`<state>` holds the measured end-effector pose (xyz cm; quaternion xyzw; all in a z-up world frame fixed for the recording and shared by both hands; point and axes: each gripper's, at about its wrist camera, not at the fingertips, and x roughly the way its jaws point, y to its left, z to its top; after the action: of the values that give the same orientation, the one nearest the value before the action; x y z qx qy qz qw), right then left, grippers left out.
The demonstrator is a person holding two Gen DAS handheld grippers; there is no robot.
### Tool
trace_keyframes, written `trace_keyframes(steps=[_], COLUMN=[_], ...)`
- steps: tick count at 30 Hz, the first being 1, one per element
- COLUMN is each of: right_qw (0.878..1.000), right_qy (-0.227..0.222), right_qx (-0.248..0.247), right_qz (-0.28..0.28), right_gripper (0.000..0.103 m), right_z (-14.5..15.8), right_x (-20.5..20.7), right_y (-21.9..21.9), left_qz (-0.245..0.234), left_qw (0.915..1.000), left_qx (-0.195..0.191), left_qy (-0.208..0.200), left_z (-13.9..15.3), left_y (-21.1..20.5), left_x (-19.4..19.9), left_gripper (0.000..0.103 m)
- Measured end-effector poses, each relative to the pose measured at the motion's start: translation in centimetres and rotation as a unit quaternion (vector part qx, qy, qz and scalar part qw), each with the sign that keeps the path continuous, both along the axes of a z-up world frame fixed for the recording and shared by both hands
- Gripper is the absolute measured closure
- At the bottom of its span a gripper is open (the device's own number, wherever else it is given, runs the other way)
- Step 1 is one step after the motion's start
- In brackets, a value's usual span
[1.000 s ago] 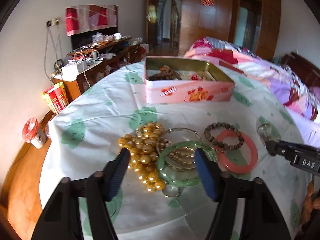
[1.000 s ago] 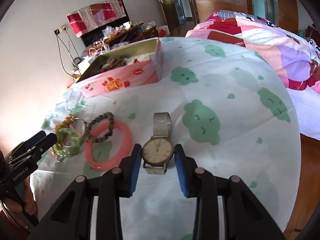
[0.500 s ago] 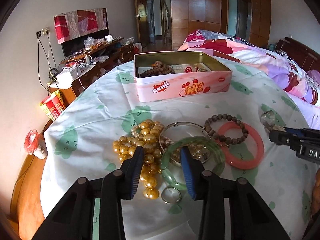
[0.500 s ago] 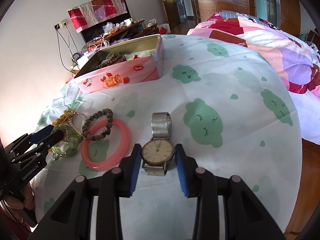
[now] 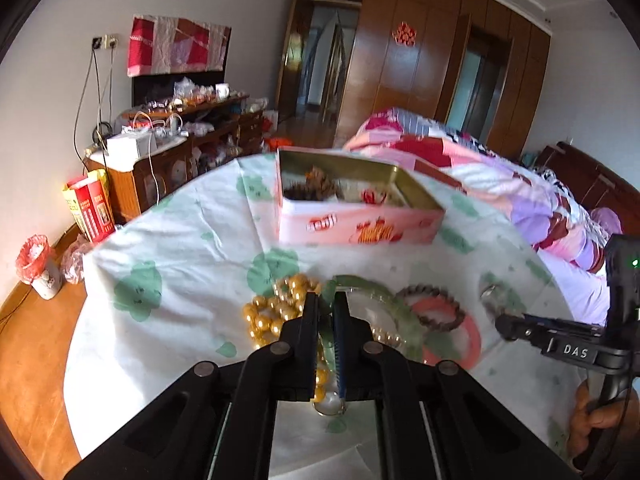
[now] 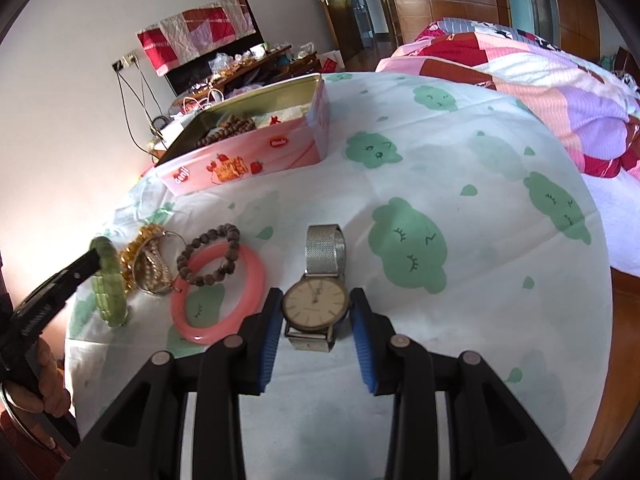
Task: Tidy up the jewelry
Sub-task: 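Grasp the green jade bangle with the left gripper while the right gripper lifts the watch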
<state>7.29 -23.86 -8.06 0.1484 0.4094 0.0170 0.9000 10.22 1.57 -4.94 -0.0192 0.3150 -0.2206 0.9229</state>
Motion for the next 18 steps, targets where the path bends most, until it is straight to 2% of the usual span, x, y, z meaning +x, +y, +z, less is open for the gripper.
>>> trace_keyframes(steps=[9,18], right_qw=[0.999,0.997], right_qy=[-0.048,-0.076], right_qx=[0.005,0.009], right_qz=[0.003,0.003], right_gripper=[0.066,0.066], right_z=[2.4,4.4], right_x=[-0.5,0.8], right_y=[0.0,0.2], left_qz=[-0.001,-0.01], left_qw=[0.9991,0.9987], left_qx=[-0.038,-0.045], left_qy=[-0.019,-0.019], left_z=[2.0,2.6], left_y=[-0.4,-1.1], left_x=[-0.2,0.5], left_gripper=[0.097,0.097])
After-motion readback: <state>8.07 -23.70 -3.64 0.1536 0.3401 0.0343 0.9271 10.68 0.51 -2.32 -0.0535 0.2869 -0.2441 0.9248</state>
